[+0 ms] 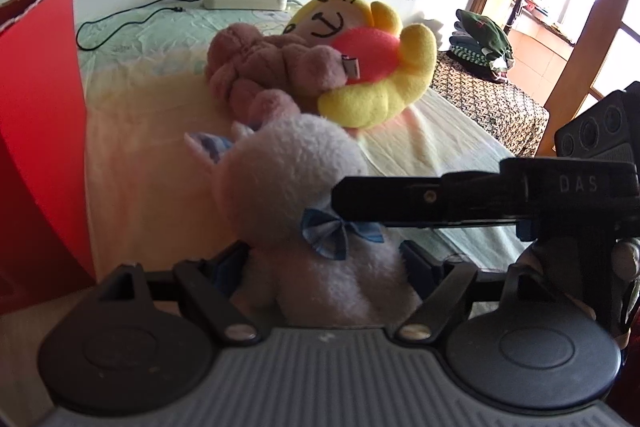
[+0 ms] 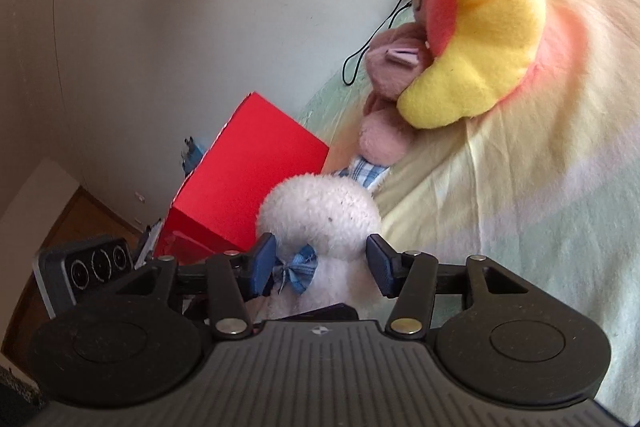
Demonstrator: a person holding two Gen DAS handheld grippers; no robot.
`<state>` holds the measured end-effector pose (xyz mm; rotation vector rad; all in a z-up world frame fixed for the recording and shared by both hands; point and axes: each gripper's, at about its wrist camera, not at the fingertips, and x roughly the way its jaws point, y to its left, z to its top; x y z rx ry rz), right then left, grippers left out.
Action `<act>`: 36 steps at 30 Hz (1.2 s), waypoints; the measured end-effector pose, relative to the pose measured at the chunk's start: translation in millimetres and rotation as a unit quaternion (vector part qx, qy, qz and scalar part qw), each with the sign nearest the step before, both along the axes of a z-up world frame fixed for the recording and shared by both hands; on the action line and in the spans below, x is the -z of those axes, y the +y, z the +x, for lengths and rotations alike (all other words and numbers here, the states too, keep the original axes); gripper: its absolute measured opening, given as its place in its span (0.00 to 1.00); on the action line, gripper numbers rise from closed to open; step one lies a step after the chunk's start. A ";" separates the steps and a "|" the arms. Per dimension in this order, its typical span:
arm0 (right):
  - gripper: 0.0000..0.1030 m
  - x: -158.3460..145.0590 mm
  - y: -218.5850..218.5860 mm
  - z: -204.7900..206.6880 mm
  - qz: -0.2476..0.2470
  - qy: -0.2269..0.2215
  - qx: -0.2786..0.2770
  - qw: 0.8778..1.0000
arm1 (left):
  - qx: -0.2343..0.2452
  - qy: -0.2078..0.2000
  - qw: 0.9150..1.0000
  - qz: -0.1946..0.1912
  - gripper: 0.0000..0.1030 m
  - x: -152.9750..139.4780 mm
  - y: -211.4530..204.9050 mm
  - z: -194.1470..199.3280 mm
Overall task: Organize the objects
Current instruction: 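Carry the white bunny over the red box and lower it inside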
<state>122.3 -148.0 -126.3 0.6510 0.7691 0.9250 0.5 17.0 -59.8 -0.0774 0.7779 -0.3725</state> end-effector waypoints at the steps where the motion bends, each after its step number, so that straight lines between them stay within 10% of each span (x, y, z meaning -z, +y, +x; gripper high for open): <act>1: 0.43 -1.2 1.2 -1.0 -0.003 -0.008 -0.004 1.000 | 0.000 -0.001 1.000 0.003 0.76 0.0 -0.9 -0.4; 6: 0.26 -8.4 4.4 -11.5 -0.002 -0.061 -0.019 0.998 | -0.006 -0.020 1.000 0.014 0.74 -2.4 -2.8 -5.3; 25: 0.25 -94.0 24.1 -70.5 0.006 -0.244 0.035 0.969 | -0.012 -0.197 0.979 0.045 0.72 -94.7 21.8 -56.0; 36: 0.26 -123.5 110.5 -34.4 0.031 -0.258 0.010 0.966 | -0.064 -0.236 0.963 0.112 0.72 -131.8 94.7 -39.7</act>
